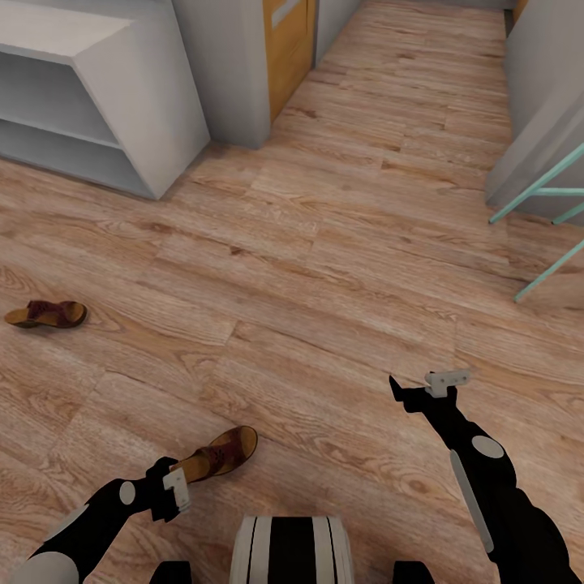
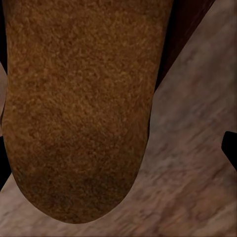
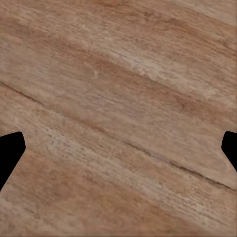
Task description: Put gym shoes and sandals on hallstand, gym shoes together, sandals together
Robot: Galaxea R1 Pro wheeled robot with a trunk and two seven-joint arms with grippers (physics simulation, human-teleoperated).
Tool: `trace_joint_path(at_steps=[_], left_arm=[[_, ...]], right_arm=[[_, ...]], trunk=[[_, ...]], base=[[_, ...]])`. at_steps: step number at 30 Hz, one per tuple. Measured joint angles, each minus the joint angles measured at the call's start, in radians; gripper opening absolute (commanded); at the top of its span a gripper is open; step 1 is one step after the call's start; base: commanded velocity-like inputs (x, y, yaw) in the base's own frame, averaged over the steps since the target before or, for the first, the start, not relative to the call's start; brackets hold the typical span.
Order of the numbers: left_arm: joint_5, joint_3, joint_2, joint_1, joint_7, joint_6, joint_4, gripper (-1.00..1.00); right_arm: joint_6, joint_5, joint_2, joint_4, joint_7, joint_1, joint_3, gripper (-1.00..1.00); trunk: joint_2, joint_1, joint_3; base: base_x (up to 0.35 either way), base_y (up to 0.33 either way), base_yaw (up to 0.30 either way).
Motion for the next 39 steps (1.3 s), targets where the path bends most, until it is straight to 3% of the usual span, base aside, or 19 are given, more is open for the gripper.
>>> trace_joint_path(at_steps=[35,36,39], left_arm=[[0.0,0.003,-0.001,-0.01,0.0,0.01,0.001,1.0],[0.0,0.005,-0.001,-0.01,0.0,0.009,0.001,-1.0],[0.001,0.008,-0.001,-0.013,0.0,0.013,0.004,-1.0]], right_arm=[[0.0,0.0,0.0,0.0,0.0,0.0,0.0,1.0],[0.0,0.0,0.0,0.0,0.0,0.0,0.0,1.0],[0.0,0.0,0.0,0.0,0.0,0.0,0.0,1.0]], trunk=[[0.0,0.0,0.0],[0.0,0.0,0.0],[0.0,0.0,0.0]], base=[[0.0,0.0,0.0],[0.0,0.0,0.0],[0.0,0.0,0.0]])
